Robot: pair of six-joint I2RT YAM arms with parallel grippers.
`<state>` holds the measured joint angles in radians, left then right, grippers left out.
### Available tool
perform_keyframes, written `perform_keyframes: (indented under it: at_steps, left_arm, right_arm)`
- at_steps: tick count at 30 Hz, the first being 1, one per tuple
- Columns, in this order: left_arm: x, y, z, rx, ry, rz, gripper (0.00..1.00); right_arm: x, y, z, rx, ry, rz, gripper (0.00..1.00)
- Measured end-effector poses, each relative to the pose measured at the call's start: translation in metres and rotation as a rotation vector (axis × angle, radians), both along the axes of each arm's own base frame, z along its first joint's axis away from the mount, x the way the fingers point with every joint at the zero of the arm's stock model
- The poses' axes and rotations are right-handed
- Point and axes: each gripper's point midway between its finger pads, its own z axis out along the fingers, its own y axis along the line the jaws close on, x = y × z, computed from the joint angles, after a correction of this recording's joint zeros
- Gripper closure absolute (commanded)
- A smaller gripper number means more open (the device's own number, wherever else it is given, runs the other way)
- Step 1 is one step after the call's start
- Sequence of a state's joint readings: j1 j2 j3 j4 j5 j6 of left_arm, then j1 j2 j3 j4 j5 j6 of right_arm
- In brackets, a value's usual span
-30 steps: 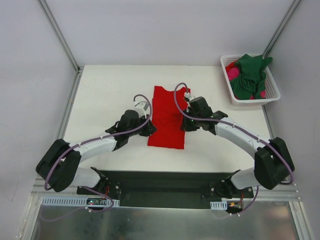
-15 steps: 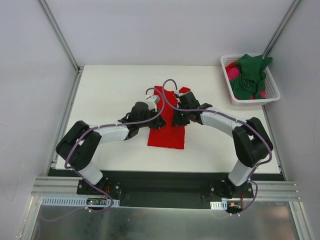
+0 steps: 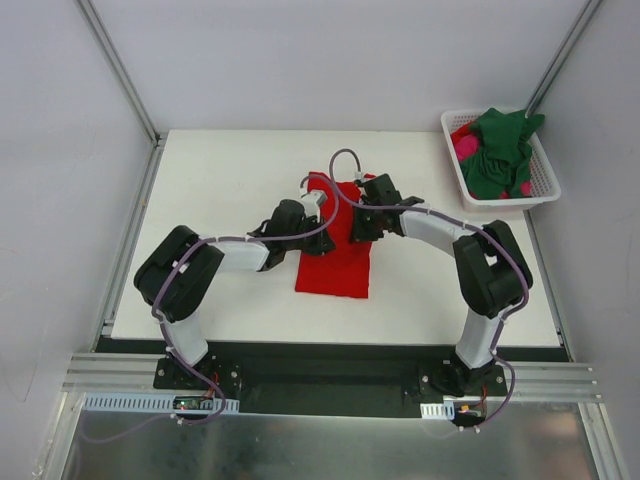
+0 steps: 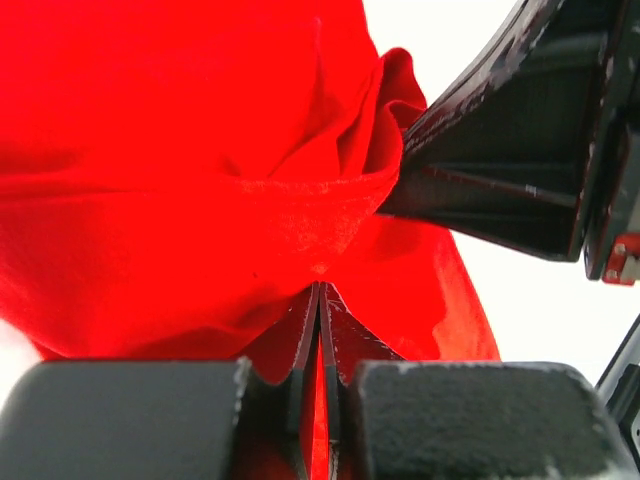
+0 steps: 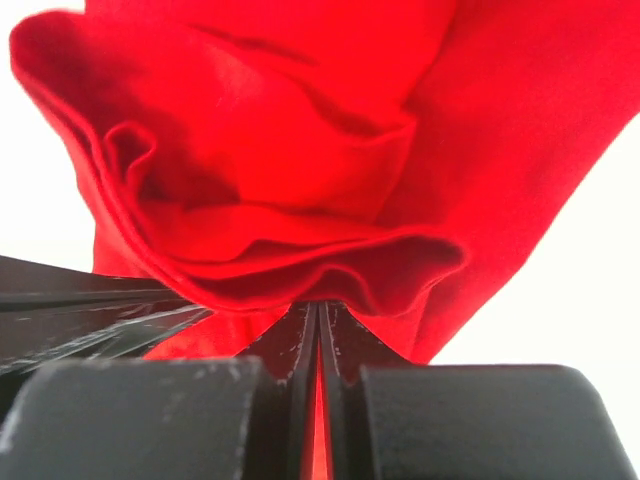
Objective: Fold and stack the t-shirts
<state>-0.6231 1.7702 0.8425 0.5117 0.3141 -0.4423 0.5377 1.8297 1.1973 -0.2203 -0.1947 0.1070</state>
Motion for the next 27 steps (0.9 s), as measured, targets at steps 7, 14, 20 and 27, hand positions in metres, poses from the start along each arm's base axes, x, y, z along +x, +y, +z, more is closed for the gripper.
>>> perform_keyframes:
  at_steps: [7,14,20,27]
  left_arm:
    - [0.02,0.006,0.009,-0.015,-0.025,0.016,1.0]
    - [0.035,0.009,0.004,-0.013,-0.024,0.032,1.0]
    - [0.042,0.01,-0.003,-0.011,-0.01,0.03,1.0]
    - [0.053,0.013,-0.001,-0.017,-0.016,0.042,1.0]
  right_arm:
    - [0.019,-0.006,-0.005,-0.011,-0.009,-0.019,0.98]
    - [0.032,-0.008,-0.012,-0.019,-0.007,-0.031,0.99]
    - [0.043,-0.01,-0.011,-0.018,-0.019,-0.037,0.99]
    - [0.058,-0.01,-0.008,-0.012,-0.038,-0.049,0.99]
